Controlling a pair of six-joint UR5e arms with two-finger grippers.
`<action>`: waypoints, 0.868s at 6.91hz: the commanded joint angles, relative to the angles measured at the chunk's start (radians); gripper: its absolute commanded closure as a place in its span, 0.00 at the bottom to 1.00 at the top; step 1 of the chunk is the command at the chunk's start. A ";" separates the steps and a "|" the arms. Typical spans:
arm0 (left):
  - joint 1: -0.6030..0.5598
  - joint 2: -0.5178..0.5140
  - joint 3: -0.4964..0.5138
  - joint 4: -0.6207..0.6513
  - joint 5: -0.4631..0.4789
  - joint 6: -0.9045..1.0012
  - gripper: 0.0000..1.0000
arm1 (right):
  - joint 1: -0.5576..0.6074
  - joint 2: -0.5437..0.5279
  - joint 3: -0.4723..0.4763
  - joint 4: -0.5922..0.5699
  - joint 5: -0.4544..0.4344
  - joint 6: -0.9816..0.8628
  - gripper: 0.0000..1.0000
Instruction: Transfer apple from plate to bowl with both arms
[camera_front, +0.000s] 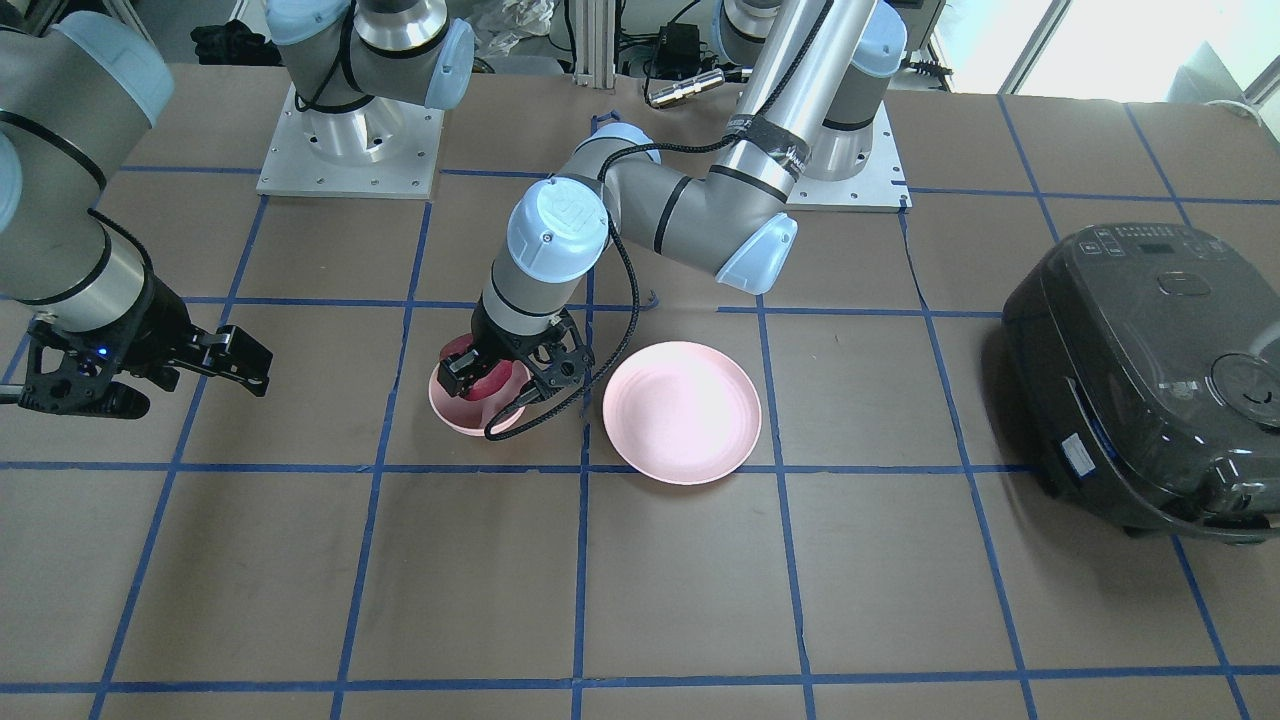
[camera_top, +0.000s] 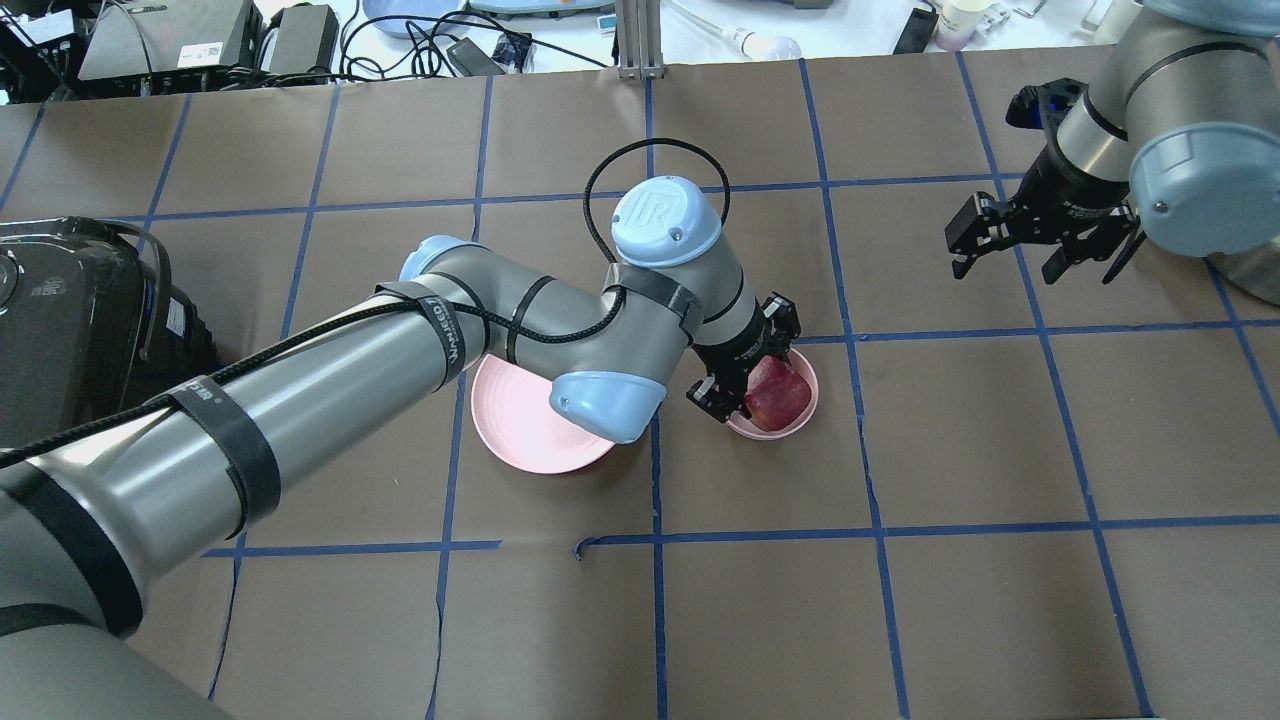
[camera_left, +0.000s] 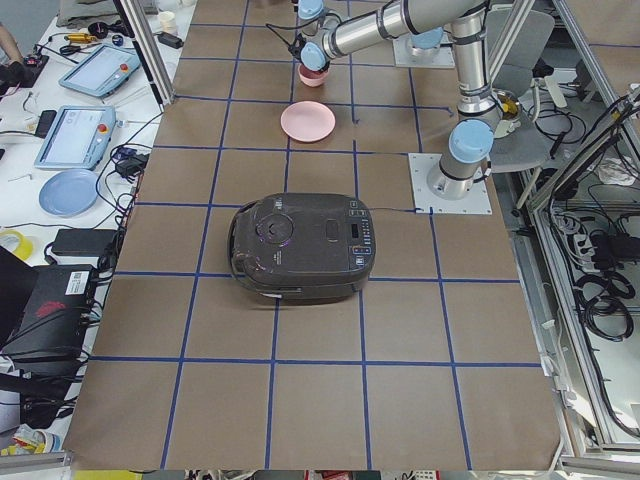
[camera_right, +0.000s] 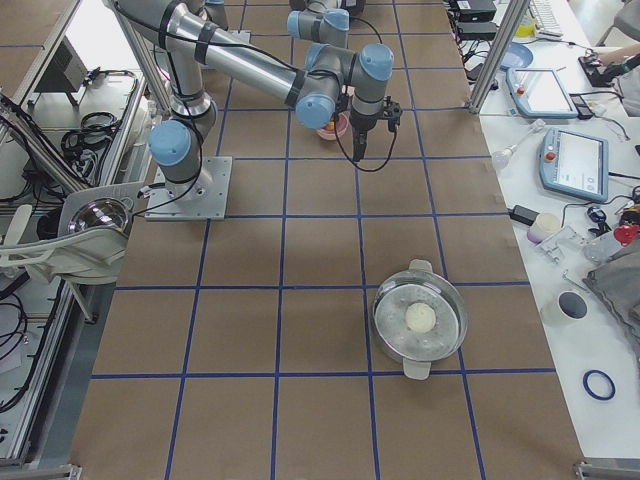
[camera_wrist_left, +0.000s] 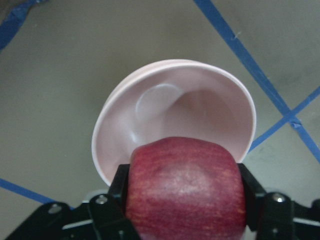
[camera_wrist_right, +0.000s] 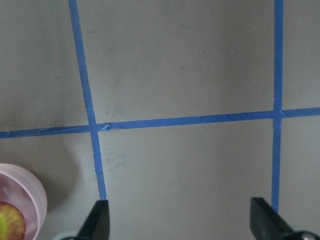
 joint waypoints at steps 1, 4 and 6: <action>0.000 -0.012 0.005 0.004 0.009 0.004 0.22 | 0.001 -0.042 0.000 0.002 0.000 0.009 0.00; 0.008 0.029 0.046 -0.002 0.006 0.029 0.00 | 0.001 -0.097 0.001 0.006 -0.030 0.011 0.00; 0.003 0.116 0.169 -0.142 0.006 0.039 0.00 | 0.013 -0.178 0.000 0.020 -0.138 0.011 0.00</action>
